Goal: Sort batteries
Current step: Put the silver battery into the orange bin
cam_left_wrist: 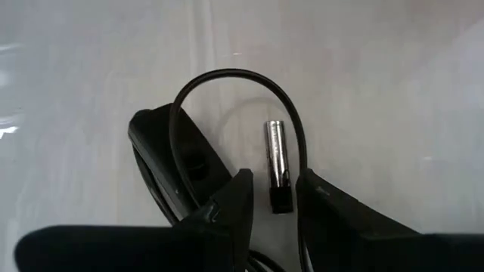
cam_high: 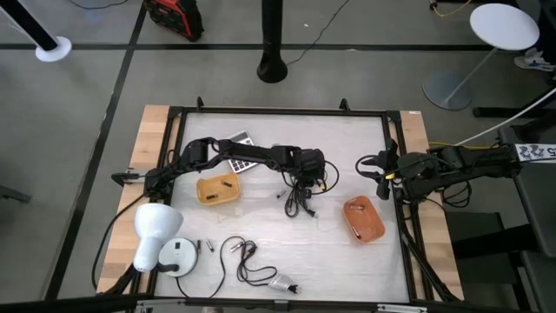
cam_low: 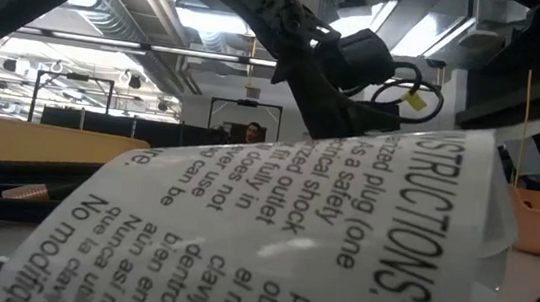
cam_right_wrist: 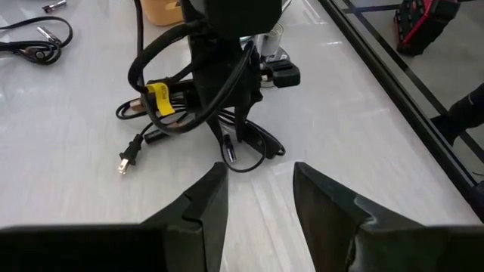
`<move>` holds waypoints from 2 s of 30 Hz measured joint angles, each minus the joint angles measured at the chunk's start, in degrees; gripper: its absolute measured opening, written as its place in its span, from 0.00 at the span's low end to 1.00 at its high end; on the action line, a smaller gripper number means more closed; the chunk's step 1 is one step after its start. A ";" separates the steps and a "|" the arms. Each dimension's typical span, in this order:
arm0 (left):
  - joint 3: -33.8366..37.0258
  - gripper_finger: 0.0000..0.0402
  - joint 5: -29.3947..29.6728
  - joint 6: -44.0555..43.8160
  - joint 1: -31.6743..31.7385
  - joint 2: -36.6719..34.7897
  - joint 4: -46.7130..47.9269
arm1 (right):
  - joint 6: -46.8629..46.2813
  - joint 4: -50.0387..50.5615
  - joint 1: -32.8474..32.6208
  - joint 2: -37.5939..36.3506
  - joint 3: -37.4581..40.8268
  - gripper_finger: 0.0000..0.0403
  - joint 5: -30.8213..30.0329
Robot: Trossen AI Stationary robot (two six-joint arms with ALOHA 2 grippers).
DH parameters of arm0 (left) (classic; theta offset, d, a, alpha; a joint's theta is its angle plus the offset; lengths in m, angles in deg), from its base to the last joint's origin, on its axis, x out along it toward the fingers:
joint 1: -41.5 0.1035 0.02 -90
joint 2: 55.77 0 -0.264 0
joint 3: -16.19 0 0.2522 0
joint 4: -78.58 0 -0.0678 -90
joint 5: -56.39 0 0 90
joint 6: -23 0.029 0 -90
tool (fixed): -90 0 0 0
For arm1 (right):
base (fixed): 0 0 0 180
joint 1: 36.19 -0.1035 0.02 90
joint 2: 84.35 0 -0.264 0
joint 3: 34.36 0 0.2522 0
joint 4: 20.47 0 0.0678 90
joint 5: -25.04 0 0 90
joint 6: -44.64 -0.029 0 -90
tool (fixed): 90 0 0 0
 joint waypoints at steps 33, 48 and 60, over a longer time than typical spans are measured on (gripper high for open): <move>-0.19 0.04 -2.69 -2.17 -0.90 2.59 -0.85 | -0.20 0.06 0.02 -0.02 0.00 0.36 0.59; -1.79 0.01 -4.19 -3.60 -0.46 1.14 -1.05 | -0.20 0.86 0.00 -0.02 0.00 0.36 0.61; -2.07 0.01 -3.11 -4.57 -0.43 1.20 7.26 | -0.20 1.21 0.02 -0.02 0.02 0.36 0.61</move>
